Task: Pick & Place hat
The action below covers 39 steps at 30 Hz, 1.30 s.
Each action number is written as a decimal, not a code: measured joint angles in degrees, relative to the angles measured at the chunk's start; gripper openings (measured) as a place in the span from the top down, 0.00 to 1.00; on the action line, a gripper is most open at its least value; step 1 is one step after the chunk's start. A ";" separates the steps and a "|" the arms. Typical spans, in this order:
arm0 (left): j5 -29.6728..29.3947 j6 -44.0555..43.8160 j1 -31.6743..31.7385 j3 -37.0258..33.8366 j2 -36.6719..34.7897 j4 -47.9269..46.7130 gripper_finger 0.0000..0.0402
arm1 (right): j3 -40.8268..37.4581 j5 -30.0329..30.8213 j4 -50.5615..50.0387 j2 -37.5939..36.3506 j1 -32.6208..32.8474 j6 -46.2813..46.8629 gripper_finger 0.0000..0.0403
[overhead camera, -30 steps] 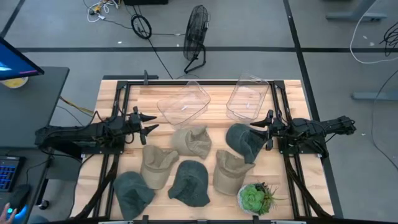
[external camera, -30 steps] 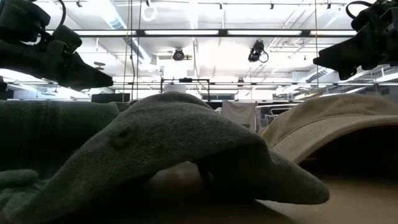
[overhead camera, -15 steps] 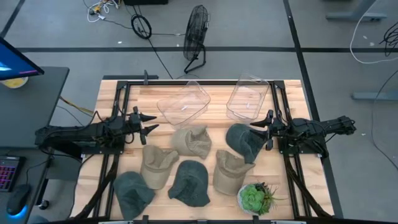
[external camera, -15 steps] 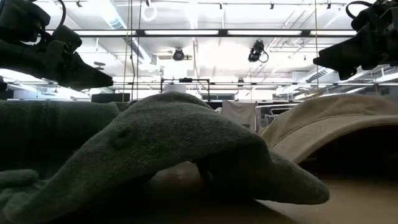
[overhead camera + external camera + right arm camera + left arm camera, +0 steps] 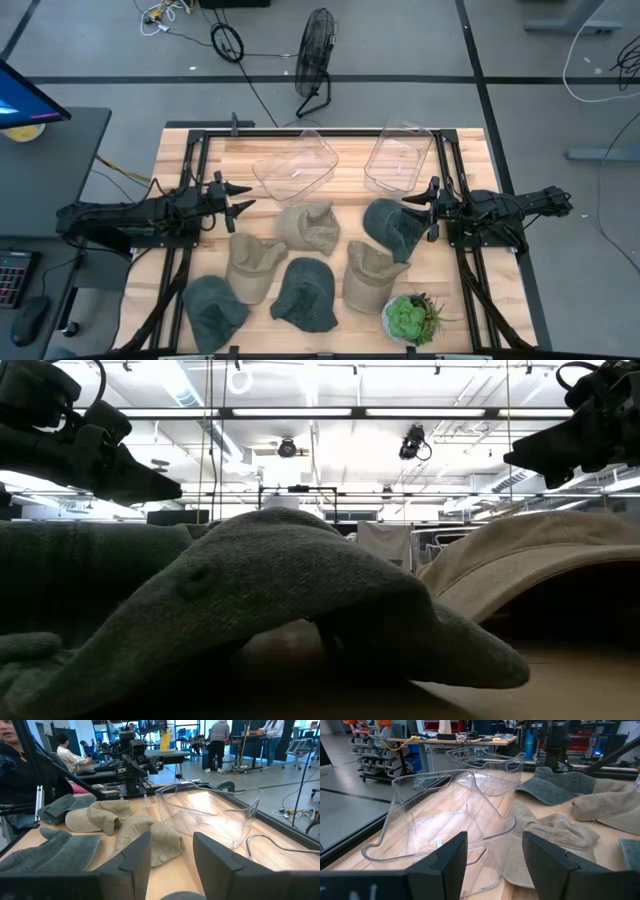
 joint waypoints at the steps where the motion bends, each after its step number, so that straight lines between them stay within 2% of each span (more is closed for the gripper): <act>1: 0.00 0.00 0.00 -0.01 0.00 0.00 0.51 | 0.00 -0.07 -0.29 0.00 0.01 0.60 0.63; 18: -0.23 0.09 0.00 -0.01 -0.01 6.99 0.51 | 0.07 -0.13 -0.31 0.00 0.00 1.35 0.63; 20: 0.12 -2.03 -0.07 -0.01 -0.01 7.18 0.51 | 0.07 -0.13 -0.31 0.00 0.00 1.35 0.63; 26: 0.24 -15.75 -0.15 -0.01 0.01 7.20 0.51 | 0.09 -0.08 -0.21 0.00 -0.01 3.26 0.63; 35: 0.39 -18.03 -0.15 -0.01 0.01 5.93 0.51 | 0.11 0.07 2.02 0.00 -0.01 7.40 0.63; 37: 3.47 -17.02 -0.15 0.29 0.01 6.44 0.52 | 0.11 0.13 2.15 0.00 -0.01 7.38 0.63; 39: 9.32 -14.90 -0.24 2.06 0.28 5.60 0.53 | 0.11 0.37 2.22 0.00 -0.01 7.42 0.63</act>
